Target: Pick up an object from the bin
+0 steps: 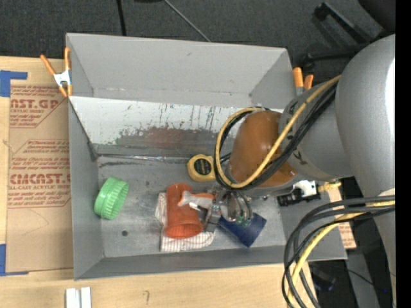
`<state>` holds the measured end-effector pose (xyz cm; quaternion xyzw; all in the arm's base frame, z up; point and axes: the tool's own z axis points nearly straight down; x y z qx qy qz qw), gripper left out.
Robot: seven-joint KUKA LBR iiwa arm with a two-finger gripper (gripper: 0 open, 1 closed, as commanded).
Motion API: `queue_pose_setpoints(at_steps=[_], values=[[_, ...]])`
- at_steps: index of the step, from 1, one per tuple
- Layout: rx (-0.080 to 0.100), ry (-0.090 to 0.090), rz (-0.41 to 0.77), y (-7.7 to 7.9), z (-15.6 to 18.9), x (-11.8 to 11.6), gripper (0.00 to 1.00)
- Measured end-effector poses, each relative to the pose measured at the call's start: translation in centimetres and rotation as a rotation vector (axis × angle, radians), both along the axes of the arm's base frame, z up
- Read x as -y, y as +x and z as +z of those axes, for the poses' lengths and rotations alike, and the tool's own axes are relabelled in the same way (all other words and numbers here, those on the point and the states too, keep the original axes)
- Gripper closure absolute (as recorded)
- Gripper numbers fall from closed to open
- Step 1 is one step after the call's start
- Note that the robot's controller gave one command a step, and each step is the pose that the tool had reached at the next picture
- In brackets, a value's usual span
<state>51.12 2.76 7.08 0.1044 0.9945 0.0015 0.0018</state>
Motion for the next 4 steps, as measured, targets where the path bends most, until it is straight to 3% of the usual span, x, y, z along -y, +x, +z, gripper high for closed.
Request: queue_pose_setpoints(at_steps=[2, 3, 4], values=[[-0.004, 0.0, 0.0, -0.1, 0.3, 0.0, 1.0], [-0.012, -0.001, 0.0, -0.3, 1.9, 0.0, 1.0], [-0.009, -0.001, 0.0, -0.2, 4.0, 0.0, 1.0]])
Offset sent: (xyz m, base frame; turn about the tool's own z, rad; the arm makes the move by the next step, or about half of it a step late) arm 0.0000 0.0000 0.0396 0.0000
